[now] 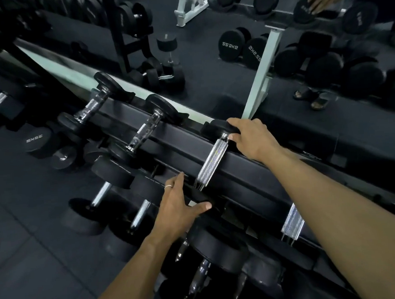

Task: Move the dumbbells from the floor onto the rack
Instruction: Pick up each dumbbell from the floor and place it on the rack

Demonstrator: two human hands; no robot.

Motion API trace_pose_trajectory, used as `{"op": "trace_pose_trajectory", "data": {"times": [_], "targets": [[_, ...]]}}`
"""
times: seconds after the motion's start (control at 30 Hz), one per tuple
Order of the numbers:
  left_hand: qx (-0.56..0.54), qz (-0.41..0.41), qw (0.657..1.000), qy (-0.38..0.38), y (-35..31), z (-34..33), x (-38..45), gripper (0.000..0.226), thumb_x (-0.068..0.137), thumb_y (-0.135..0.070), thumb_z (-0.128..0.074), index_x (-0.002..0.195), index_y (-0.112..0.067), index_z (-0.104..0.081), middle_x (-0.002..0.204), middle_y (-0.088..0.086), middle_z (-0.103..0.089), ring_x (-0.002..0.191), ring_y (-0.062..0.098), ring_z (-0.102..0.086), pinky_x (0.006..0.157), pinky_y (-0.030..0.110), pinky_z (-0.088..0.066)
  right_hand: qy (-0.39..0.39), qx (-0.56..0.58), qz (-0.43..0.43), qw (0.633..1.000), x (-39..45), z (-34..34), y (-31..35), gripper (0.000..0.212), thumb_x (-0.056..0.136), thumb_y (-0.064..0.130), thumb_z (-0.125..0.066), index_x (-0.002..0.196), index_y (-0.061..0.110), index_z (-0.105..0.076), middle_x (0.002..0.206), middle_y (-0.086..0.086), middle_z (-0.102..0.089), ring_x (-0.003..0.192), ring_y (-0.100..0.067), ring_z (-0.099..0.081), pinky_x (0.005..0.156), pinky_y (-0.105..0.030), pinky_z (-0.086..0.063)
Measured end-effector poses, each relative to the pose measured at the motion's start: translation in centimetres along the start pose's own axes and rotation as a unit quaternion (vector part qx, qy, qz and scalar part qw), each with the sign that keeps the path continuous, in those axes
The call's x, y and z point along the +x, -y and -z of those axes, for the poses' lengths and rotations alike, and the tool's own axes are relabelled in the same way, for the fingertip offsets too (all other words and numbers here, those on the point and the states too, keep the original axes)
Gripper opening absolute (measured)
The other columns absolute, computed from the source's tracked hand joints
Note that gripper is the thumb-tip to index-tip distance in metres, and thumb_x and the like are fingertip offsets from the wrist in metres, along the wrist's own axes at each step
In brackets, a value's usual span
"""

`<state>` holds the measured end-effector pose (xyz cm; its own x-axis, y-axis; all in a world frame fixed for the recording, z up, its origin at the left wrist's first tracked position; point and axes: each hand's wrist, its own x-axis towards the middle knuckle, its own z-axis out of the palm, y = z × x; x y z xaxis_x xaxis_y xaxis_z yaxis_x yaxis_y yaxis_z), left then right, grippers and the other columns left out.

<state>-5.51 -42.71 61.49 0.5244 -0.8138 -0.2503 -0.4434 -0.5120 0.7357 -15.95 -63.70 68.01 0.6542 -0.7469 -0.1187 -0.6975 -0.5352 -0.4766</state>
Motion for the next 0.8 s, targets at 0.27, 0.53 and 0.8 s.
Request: {"op": "trace_pose_trajectory", "data": {"times": [0.27, 0.53, 0.8], "targets": [[0.013, 0.015, 1.000, 0.008, -0.4, -0.2, -0.2, 0.106, 0.076, -0.040, -0.080, 0.155, -0.016, -0.014, 0.156, 0.000, -0.019, 0.142, 0.017, -0.027, 0.105, 0.019, -0.023, 0.000, 0.005, 0.001, 1.000, 0.2, -0.3, -0.5, 0.039, 0.098, 0.022, -0.055, 0.137, 0.020, -0.049, 0.108, -0.011, -0.066, 0.083, -0.022, -0.057, 0.080, -0.035, -0.051], [0.023, 0.015, 1.000, -0.002, -0.6, 1.2, -0.9, 0.102, 0.077, -0.044, -0.077, 0.154, -0.018, -0.016, 0.156, 0.001, -0.023, 0.142, 0.016, -0.027, 0.106, 0.021, -0.024, -0.019, -0.020, 0.027, 0.999, -0.1, 0.4, 1.8, 0.046, 0.095, 0.030, -0.054, 0.137, 0.014, -0.044, 0.113, -0.012, -0.062, 0.107, -0.033, -0.058, 0.091, -0.045, -0.049], [0.082, -0.026, 0.993, -0.087, 3.7, 6.9, -0.1, 0.077, 0.084, -0.047, -0.069, 0.146, -0.025, -0.029, 0.147, -0.002, -0.034, 0.123, 0.020, -0.050, 0.103, 0.033, -0.044, -0.062, -0.004, 0.085, 0.994, 1.6, -2.7, 8.2, 0.051, 0.093, 0.034, -0.059, 0.136, 0.013, -0.046, 0.125, -0.011, -0.057, 0.117, -0.029, -0.050, 0.097, -0.040, -0.043]]}}
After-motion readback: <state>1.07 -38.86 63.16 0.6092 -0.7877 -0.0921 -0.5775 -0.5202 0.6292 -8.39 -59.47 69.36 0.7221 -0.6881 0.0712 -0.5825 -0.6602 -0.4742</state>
